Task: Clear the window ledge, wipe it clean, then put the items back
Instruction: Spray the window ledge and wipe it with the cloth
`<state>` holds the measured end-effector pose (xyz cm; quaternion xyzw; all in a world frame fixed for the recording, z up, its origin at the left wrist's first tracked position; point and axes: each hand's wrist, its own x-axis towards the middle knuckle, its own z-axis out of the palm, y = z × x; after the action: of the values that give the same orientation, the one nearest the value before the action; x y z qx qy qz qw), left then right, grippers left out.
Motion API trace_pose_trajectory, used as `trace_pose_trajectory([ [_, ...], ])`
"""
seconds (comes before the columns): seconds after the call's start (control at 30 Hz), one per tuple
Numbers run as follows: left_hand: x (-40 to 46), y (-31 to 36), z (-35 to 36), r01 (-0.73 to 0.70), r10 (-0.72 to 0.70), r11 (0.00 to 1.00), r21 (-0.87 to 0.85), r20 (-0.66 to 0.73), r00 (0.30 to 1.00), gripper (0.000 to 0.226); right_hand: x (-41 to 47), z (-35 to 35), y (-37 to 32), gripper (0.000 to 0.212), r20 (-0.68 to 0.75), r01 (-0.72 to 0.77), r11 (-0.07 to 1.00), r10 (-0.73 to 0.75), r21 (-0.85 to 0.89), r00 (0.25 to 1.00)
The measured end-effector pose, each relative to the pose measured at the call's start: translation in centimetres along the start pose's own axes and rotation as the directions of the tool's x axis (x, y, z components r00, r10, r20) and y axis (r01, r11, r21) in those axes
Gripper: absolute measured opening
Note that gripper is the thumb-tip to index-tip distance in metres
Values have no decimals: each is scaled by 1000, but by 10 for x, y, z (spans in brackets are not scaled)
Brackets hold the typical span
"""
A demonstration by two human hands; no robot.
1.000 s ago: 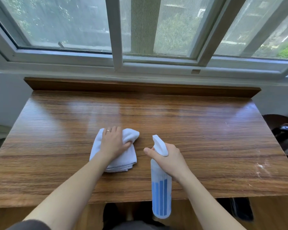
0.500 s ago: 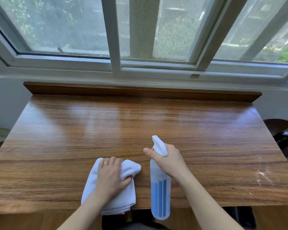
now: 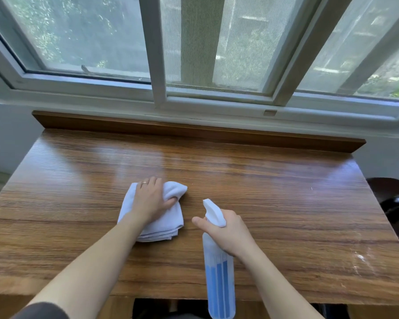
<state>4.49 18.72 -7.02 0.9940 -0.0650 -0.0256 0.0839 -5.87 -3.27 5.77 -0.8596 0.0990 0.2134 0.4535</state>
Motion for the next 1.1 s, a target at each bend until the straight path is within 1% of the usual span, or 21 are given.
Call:
trace_pose_trajectory([
  [0.13,-8,0,2,26,-27,999,-31,-35,999,62,0,-4,4,52,27,0,1000,0,1,1000],
  [0.3,-25,-7,5,-1,-5,999,-48,-128,992,61,3,-9,10,52,45,-17,1000,17,0,999],
  [0.47,-29,-6,6,29,-35,999,-44,-148,988,59,9,-10,8,50,57,-10,1000,10,8,998],
  [0.57,-27,-7,8,26,-30,999,-32,-143,989,59,11,-9,3,51,36,-13,1000,13,-6,999],
  [0.67,-24,-7,9,18,-21,1000,-21,-156,988,59,18,-8,-1,51,15,-38,999,38,18,999],
  [0.77,-21,-6,10,2,-3,1000,-2,-174,985,56,25,-9,-5,46,10,-53,998,52,46,999],
  [0.83,-16,-5,11,-9,12,1000,16,-191,982,54,29,-11,-10,42,16,-46,998,46,32,999],
  [0.93,-4,-3,13,-8,8,1000,1,-211,978,52,37,-14,-15,41,-2,-49,998,49,38,999],
  [1.07,22,5,15,-93,92,996,2,-207,974,50,49,-19,-20,42,-54,-73,996,76,56,996],
  [1.1,31,7,15,-97,95,995,-2,-203,975,51,52,-20,-21,41,-64,-74,995,78,59,995],
])
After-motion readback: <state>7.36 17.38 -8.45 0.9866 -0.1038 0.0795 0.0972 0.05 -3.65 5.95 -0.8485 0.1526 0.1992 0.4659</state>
